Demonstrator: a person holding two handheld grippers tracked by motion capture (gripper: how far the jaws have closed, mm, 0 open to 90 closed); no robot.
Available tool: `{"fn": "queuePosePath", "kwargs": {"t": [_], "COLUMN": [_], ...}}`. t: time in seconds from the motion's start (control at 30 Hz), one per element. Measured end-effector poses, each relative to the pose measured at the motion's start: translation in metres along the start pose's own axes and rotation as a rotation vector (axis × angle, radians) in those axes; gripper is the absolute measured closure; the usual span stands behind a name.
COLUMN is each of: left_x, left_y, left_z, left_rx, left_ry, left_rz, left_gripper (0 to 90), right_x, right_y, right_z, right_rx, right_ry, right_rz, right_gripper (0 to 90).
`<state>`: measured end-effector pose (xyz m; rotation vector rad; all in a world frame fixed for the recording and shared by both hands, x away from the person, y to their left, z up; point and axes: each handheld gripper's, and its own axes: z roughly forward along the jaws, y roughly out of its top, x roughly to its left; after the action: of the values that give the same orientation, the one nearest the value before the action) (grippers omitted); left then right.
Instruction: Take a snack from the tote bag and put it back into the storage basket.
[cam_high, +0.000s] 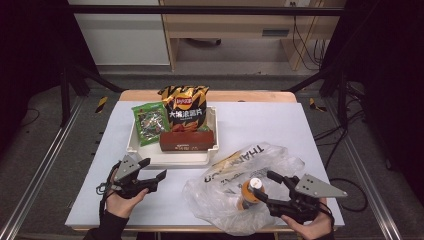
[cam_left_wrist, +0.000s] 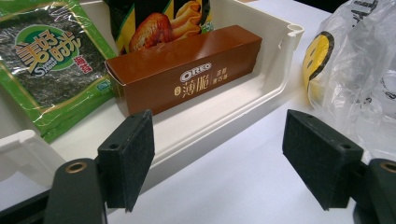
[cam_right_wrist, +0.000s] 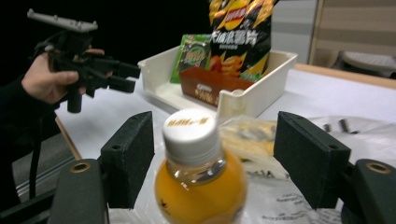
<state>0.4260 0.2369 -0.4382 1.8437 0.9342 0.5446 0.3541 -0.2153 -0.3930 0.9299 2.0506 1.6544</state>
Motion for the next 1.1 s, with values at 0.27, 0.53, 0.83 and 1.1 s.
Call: {"fn": "queuePosePath", "kwargs": {"t": [0.27, 0.53, 0.83, 1.1], "left_x": [0.003, 0.009, 0.013, 0.018], "left_y": [-0.005, -0.007, -0.005, -0.006], "left_z": [-0.002, -0.004, -0.01, -0.012], "left_rx": [0.001, -0.007, -0.017, -0.018], "left_ry": [0.012, 0.026, 0.038, 0.049], "left_rz": [-0.004, -0.018, -0.021, -0.031], "left_gripper": [24.1, 23.5, 22.9, 22.5], "right_x": [0.004, 0.002, 0.002, 0.005], "right_y": [-0.02, -0.024, -0.031, -0.03], "right_z": [0.025, 0.03, 0.037, 0.037], "right_rx": [0.078, 0.12, 0.153, 0.157], "right_ry": [0.013, 0.004, 0.011, -0.005], "right_rz": [-0.017, -0.02, -0.004, 0.001], "right_gripper": [27.3, 26.9, 29.5, 30.0]}}
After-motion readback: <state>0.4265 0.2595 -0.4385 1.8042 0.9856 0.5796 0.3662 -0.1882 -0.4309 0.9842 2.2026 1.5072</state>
